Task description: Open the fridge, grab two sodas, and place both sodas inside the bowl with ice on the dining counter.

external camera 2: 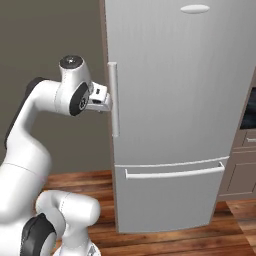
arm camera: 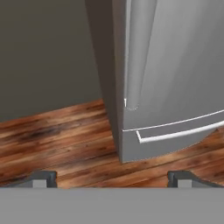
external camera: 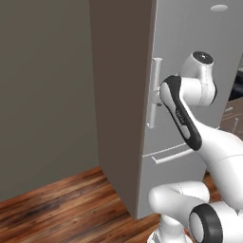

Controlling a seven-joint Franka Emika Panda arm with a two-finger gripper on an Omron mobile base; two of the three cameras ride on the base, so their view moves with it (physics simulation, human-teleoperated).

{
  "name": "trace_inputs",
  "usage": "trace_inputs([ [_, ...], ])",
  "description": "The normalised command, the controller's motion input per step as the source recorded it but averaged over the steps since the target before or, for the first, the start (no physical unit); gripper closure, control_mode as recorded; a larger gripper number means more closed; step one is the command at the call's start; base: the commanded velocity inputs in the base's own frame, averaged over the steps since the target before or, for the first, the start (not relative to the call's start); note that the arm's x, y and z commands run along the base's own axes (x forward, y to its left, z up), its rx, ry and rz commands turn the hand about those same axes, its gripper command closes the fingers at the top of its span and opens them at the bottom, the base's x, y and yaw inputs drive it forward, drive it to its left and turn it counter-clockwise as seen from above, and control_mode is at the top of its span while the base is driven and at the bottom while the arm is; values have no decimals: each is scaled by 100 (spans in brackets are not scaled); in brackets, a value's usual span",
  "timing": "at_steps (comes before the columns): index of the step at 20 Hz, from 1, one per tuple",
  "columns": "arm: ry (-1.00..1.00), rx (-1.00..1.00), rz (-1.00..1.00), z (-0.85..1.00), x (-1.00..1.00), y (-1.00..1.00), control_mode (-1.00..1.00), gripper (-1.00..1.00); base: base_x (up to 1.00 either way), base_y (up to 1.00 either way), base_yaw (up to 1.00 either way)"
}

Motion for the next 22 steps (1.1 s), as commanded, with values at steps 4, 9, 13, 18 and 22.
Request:
trace_inputs([
  [4, -36, 0, 8, 2, -5, -9, -100, -100, 0, 0, 0],
  [9, -32, 0, 9, 9, 3, 0, -100, -100, 0, 0, 0],
  [13, -16, 0, 3, 24, 21, 0, -100, -100, 0, 0, 0],
  [18, -6, -2, 0, 24, 21, -16, -100, -100, 0, 0, 0],
  [22, -1, 0, 0, 19, 18, -34, -100, -100, 0, 0, 0],
])
